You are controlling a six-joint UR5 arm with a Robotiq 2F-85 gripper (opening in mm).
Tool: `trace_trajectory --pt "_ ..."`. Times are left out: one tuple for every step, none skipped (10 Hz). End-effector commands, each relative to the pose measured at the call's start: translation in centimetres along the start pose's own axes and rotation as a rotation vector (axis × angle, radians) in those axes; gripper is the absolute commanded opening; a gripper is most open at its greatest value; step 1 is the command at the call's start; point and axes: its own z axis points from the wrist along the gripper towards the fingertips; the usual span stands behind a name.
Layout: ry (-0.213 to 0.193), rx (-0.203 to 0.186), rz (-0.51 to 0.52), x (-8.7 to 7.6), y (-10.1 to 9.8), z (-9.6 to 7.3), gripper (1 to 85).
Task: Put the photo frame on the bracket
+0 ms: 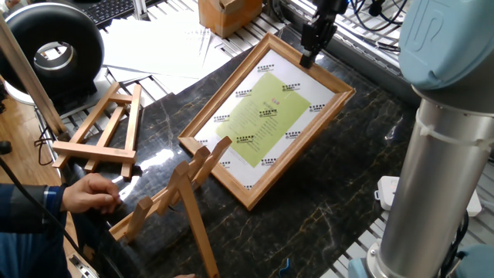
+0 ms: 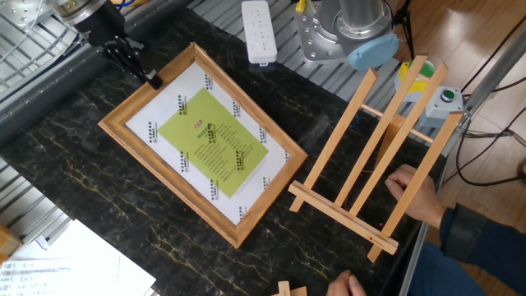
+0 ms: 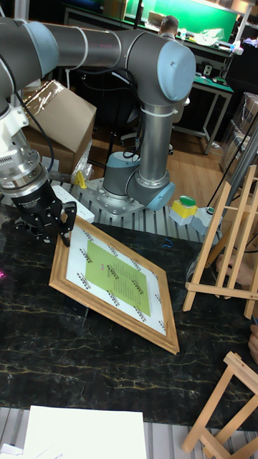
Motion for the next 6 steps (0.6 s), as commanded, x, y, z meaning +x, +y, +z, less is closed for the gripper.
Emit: trace_trajectory --pt "-0.007 -0.005 -0.021 -0.16 0.23 -0.19 23.0" --pt "-0.007 -0.005 -0.029 -0.16 0.26 -0.22 27.0" --pt "-0.005 -0.003 -0.038 -0.13 0.23 -0.20 32.0" --pt "0.005 -0.002 -0.047 0.11 0.24 -0.23 35.3" --pt "0.007 0.000 -0.049 0.19 0.13 -0.23 38.3" --pt "0.009 0.003 -0.052 0.22 0.10 -0.22 39.7"
